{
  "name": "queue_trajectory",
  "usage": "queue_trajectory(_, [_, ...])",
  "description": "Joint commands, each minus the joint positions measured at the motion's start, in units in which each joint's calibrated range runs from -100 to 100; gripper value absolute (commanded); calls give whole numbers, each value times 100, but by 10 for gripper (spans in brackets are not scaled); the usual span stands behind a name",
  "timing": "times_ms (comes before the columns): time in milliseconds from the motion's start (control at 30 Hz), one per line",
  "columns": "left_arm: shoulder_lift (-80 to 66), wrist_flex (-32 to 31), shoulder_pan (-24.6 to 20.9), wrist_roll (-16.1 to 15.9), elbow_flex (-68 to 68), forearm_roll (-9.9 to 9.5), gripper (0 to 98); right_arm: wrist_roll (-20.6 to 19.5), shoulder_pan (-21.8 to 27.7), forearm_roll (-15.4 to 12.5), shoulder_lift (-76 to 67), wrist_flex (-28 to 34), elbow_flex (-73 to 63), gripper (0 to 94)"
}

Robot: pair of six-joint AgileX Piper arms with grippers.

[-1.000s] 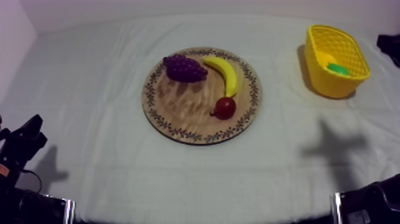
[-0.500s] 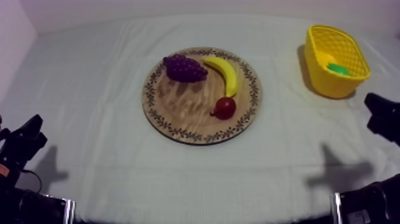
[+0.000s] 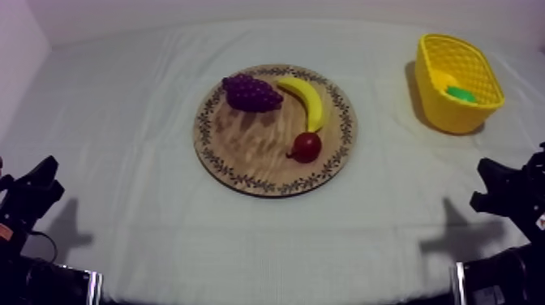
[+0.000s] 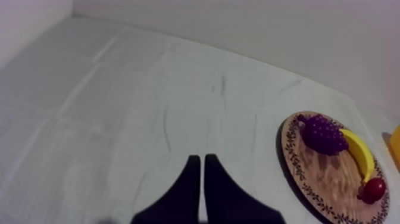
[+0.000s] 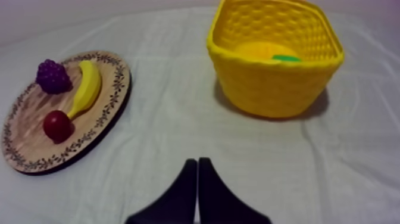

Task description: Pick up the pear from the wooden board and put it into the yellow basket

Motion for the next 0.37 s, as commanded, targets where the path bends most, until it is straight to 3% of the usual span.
queue_trajectory(0, [2, 0, 1, 0, -2, -3, 1, 99, 4, 8, -3, -292, 48, 5])
queue_trajectory(333, [2, 0, 1, -1, -2, -3, 1, 639, 10, 5, -4, -479, 108, 5])
